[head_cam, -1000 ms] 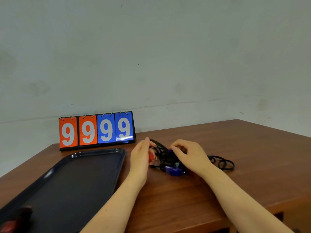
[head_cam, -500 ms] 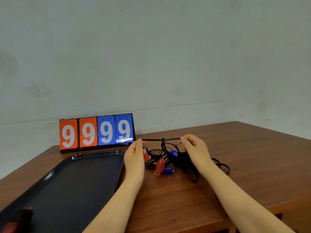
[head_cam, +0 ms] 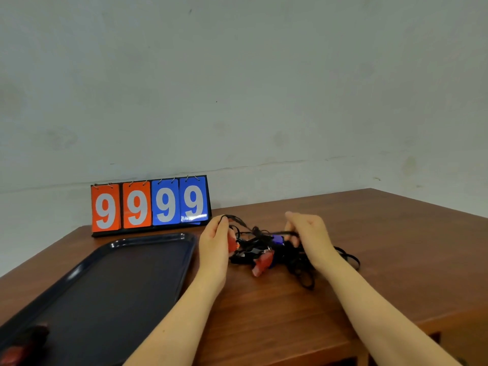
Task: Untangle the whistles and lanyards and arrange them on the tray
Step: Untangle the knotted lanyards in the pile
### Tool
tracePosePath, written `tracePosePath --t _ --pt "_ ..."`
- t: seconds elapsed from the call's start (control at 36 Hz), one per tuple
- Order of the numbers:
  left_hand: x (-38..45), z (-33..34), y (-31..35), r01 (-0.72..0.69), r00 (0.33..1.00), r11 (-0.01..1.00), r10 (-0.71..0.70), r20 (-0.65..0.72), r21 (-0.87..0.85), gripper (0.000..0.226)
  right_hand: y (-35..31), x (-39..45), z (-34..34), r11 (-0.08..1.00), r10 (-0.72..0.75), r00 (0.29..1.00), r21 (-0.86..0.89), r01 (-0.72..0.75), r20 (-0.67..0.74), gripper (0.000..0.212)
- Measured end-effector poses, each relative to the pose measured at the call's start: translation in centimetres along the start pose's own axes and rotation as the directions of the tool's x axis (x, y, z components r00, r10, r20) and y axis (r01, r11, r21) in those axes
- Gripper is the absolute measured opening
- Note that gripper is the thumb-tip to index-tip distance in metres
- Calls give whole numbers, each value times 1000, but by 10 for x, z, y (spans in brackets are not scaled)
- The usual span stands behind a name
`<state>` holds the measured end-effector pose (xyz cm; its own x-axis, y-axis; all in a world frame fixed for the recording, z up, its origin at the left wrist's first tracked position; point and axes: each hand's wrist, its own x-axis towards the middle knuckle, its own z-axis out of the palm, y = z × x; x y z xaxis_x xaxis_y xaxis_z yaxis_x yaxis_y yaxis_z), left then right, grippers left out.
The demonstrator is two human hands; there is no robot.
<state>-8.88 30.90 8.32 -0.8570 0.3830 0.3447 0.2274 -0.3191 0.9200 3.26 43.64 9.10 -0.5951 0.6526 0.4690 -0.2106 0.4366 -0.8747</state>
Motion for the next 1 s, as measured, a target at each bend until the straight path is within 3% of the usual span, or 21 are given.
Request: tracePosePath --t 0.08,0.11,0.17,0.25,0.36,0.47,0.56,0.69,0.75,1.0 --pt "-2 1 1 17 1000 999 -16 24 -27 23 4 -5 11 918 -55 980 -376 124 189 27" --pt "-3 2 2 21 999 999 -19 33 -36 24 7 -5 14 902 -68 975 -405 151 211 16" --pt "-5 3 3 24 999 999 -22 41 -46 24 9 -5 19 920 -103 970 -350 177 218 10" --pt "-6 4 4 33 998 997 -30 49 -69 22 10 -4 20 915 -162 960 -329 233 230 18" --pt "-8 4 8 36 997 997 -32 65 -66 25 8 -8 26 923 -116 944 -319 218 310 25" --pt "-7 3 6 33 997 999 -31 67 -30 27 3 -12 34 949 -92 930 -251 190 355 18" --pt "-5 2 4 62 995 996 -57 79 -71 27 3 -12 33 955 -75 933 -242 169 352 10" --pt "-3 -3 5 208 976 918 -170 139 -338 24 6 -10 32 979 -49 964 -178 97 260 9" --pt "-2 -3 6 247 966 900 -200 162 -360 24 5 -7 31 984 -52 975 -158 88 216 10" --pt "-4 6 2 286 952 957 -278 131 -44 29 6 -2 27 984 -43 998 -168 52 55 8"
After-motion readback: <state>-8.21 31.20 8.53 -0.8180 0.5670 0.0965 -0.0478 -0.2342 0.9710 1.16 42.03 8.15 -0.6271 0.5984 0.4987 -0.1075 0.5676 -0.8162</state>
